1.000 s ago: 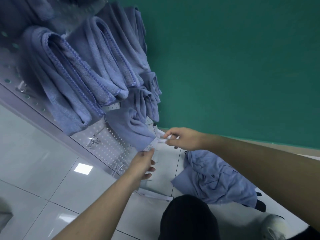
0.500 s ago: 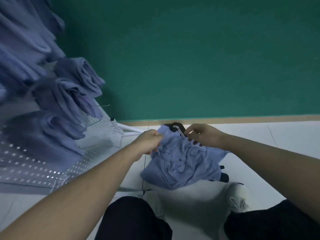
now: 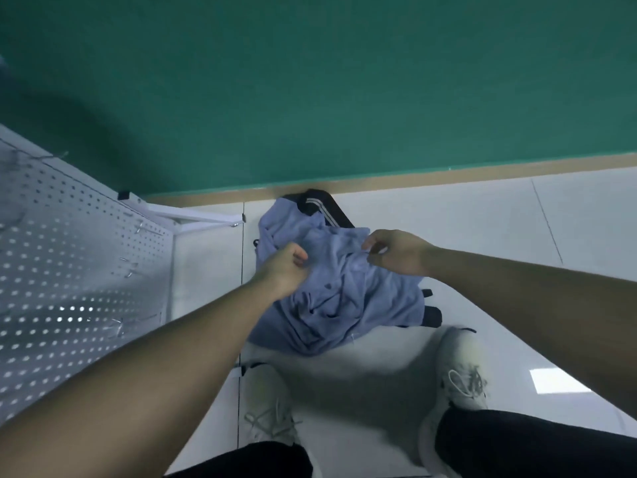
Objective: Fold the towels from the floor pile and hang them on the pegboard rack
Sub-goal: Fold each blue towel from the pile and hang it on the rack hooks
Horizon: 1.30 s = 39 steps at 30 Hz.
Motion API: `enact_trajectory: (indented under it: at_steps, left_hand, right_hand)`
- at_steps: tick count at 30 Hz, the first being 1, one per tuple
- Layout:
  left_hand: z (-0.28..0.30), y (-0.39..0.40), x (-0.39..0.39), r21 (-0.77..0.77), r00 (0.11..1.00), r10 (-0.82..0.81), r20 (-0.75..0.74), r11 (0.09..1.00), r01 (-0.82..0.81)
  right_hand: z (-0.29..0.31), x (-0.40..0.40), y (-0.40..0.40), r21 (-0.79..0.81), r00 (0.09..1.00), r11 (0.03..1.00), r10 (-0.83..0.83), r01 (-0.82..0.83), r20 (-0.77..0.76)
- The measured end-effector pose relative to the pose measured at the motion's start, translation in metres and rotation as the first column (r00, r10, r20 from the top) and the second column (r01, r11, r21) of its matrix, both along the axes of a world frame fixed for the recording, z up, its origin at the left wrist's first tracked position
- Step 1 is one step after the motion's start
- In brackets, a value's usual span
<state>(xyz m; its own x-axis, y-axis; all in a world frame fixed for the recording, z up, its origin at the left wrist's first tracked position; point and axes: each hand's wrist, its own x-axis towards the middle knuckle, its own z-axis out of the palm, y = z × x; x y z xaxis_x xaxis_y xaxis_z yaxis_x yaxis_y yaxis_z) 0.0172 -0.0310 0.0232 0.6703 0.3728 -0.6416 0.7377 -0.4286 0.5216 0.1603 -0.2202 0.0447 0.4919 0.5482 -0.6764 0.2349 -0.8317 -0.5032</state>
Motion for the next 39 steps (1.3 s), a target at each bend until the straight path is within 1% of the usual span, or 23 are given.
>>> enact_trajectory:
  at_steps: [2, 3, 5, 8, 10, 12, 14, 15, 16, 18, 19, 21, 24, 26, 28, 30, 32, 35, 37, 39]
  left_hand:
    - [-0.024, 0.004, 0.006, 0.033, 0.997, -0.075, -0.015, 0.997, 0.075]
    - [-0.036, 0.006, 0.008, 0.048, 0.996, -0.083, -0.015, 0.995, 0.084]
    - [-0.061, 0.01, 0.011, 0.066, 0.998, -0.061, -0.007, 0.996, 0.061]
    - [-0.091, 0.011, 0.016, 0.103, 0.998, -0.053, 0.02, 0.993, 0.051]
    - [-0.101, 0.01, 0.021, 0.065, 0.998, -0.052, 0.041, 0.997, 0.049]
    - [-0.117, 0.006, 0.028, -0.003, 0.997, -0.068, -0.021, 0.998, 0.068]
    - [-0.13, 0.005, 0.032, 0.031, 0.986, -0.047, -0.161, 0.998, 0.052]
    - [-0.135, 0.004, 0.032, 0.067, 0.965, -0.057, -0.256, 0.995, 0.077]
    - [-0.139, 0.004, 0.029, 0.096, 0.952, -0.1, -0.29, 0.987, 0.132]
    - [-0.133, 0.001, 0.023, 0.158, 0.924, -0.252, -0.288, 0.939, 0.305]
    - [-0.127, 0.001, 0.019, 0.168, 0.909, -0.31, -0.28, 0.916, 0.364]
    - [-0.12, 0.004, 0.012, 0.217, 0.912, -0.346, -0.221, 0.894, 0.392]
    - [-0.097, 0.011, 0.009, 0.294, 0.934, -0.342, -0.103, 0.887, 0.357]
    - [-0.075, 0.015, 0.01, 0.355, 0.939, -0.344, -0.018, 0.876, 0.327]
    - [-0.052, 0.019, 0.01, 0.379, 0.946, -0.315, 0.08, 0.887, 0.263]
    - [-0.029, 0.022, 0.01, 0.293, 0.963, -0.21, 0.169, 0.944, 0.154]
    - [-0.003, 0.024, 0.009, 0.184, 0.97, -0.079, 0.228, 0.982, 0.037]
    - [0.039, 0.019, 0.01, 0.093, 0.941, 0.038, 0.336, 0.993, -0.073]
    - [0.062, 0.014, 0.006, 0.059, 0.917, 0.091, 0.389, 0.991, -0.123]
    - [0.08, 0.007, -0.001, 0.048, 0.899, 0.123, 0.421, 0.986, -0.157]
  right_hand:
    - [-0.024, 0.003, 0.009, -0.022, 1.0, 1.0, 0.006, -0.006, 0.001]
    - [-0.037, 0.003, 0.014, -0.037, 1.0, 0.999, 0.016, -0.016, 0.004]
    - [-0.059, 0.006, 0.022, -0.067, 0.998, 0.996, 0.054, -0.052, 0.034]
    - [-0.087, 0.012, 0.032, -0.061, 0.981, 0.991, 0.123, -0.115, 0.15]
    - [-0.105, 0.016, 0.037, -0.057, 0.98, 0.995, 0.093, -0.084, 0.175]
    - [-0.122, 0.018, 0.041, -0.119, 0.984, 0.992, 0.071, -0.051, 0.164]
    - [-0.137, 0.019, 0.043, -0.215, 0.987, 0.973, 0.111, -0.083, 0.12]
    - [-0.142, 0.019, 0.043, -0.253, 0.984, 0.96, 0.15, -0.123, 0.091]
    - [-0.145, 0.019, 0.042, -0.272, 0.979, 0.947, 0.193, -0.169, 0.066]
    - [-0.143, 0.016, 0.037, -0.253, 0.962, 0.941, 0.256, -0.224, 0.097]
    - [-0.139, 0.015, 0.033, -0.231, 0.956, 0.945, 0.265, -0.232, 0.125]
    - [-0.126, 0.012, 0.024, -0.134, 0.972, 0.973, 0.202, -0.186, 0.117]
    - [-0.1, 0.015, 0.013, 0.037, 0.997, 0.998, 0.055, -0.057, 0.05]
    - [-0.077, 0.021, 0.01, 0.104, 0.999, 0.994, -0.027, 0.025, 0.019]
    - [-0.052, 0.027, 0.009, 0.127, 0.996, 0.987, -0.094, 0.095, -0.013]
    - [-0.027, 0.032, 0.008, 0.127, 0.989, 0.981, -0.147, 0.147, -0.008]
    - [0.0, 0.034, 0.006, 0.087, 0.988, 0.985, -0.152, 0.149, 0.027]
    - [0.041, 0.029, 0.001, 0.062, 0.987, 0.988, -0.148, 0.144, 0.067]
    - [0.068, 0.023, -0.006, 0.088, 0.981, 0.982, -0.175, 0.167, 0.087]
    - [0.092, 0.016, -0.014, 0.136, 0.967, 0.965, -0.237, 0.224, 0.088]
